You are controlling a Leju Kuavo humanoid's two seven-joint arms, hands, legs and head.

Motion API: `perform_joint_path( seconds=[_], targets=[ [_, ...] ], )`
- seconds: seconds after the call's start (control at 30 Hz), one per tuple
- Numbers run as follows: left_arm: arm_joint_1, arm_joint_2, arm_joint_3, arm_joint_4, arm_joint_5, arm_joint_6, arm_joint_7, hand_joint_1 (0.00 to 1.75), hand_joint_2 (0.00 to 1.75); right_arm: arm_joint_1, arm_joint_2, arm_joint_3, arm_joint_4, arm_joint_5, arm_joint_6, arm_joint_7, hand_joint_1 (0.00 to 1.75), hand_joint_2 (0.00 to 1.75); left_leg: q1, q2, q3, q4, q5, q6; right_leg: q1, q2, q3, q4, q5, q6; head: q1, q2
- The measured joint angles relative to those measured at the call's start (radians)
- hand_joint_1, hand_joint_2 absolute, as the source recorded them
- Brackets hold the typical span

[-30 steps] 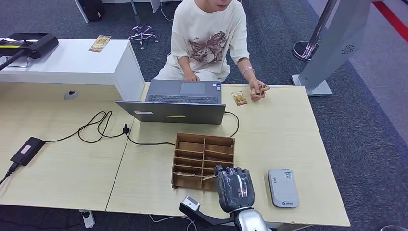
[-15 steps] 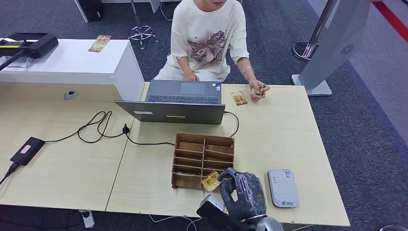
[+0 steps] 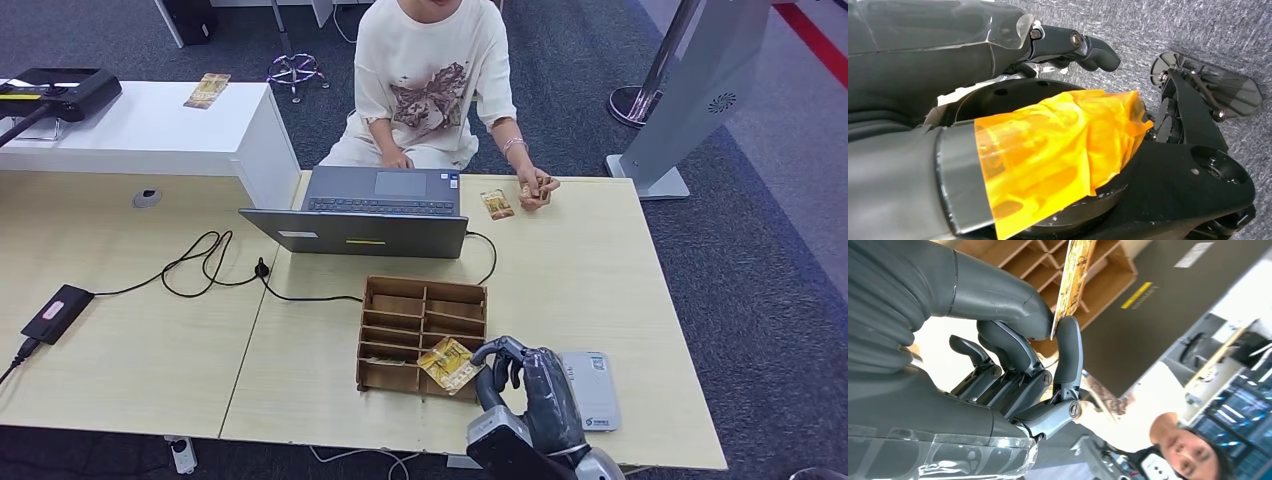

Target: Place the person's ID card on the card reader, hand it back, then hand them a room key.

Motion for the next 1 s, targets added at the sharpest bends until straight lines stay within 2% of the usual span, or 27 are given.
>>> perform_joint_path(
  seconds=[0.17, 0.37, 0.57, 0.77, 1.0],
  targets=[
    [0.0, 0.005, -0.008, 0.0, -0.008, -0.008, 0.001, 0.0, 0.0, -0.027, 0.0, -0.016, -0.022, -0.03, 0.023, -0.014, 1.75, 1.75, 0.0, 0.0, 0.0, 0.0, 0.0, 0.0, 0.0, 0.0, 0.0, 0.0, 0.0, 0.0, 0.0, 0.0],
    [-0.001, 0.009, -0.021, 0.0, -0.021, -0.014, 0.002, 0.0, 0.0, -0.151, 0.0, -0.038, -0.022, 0.021, 0.021, 0.03, 1.75, 1.75, 0.0, 0.0, 0.0, 0.0, 0.0, 0.0, 0.0, 0.0, 0.0, 0.0, 0.001, 0.0, 0.0, 0.0],
    [-0.001, 0.012, -0.025, 0.0, -0.026, -0.016, 0.006, 0.0, 0.0, -0.298, 0.0, -0.045, -0.003, 0.209, -0.013, 0.123, 1.75, 1.75, 0.0, 0.0, 0.0, 0.0, 0.001, -0.001, 0.0, 0.0, 0.001, 0.0, 0.001, 0.0, 0.0, 0.0],
    [-0.001, 0.016, -0.037, 0.0, -0.037, -0.021, 0.009, 0.0, 0.0, -0.434, 0.0, -0.044, 0.046, 0.281, -0.009, 0.195, 1.75, 1.75, 0.0, 0.0, 0.0, 0.0, 0.001, -0.001, 0.0, 0.0, 0.0, 0.001, 0.001, 0.0, 0.0, 0.0],
    [-0.002, 0.024, -0.051, 0.0, -0.054, -0.031, 0.015, 0.0, 0.0, -0.596, 0.0, -0.06, 0.156, 0.425, 0.008, 0.295, 1.75, 1.75, 0.0, 0.0, 0.0, 0.0, 0.002, 0.0, 0.0, 0.0, 0.0, 0.001, 0.001, 0.0, 0.0, 0.0]
  ],
)
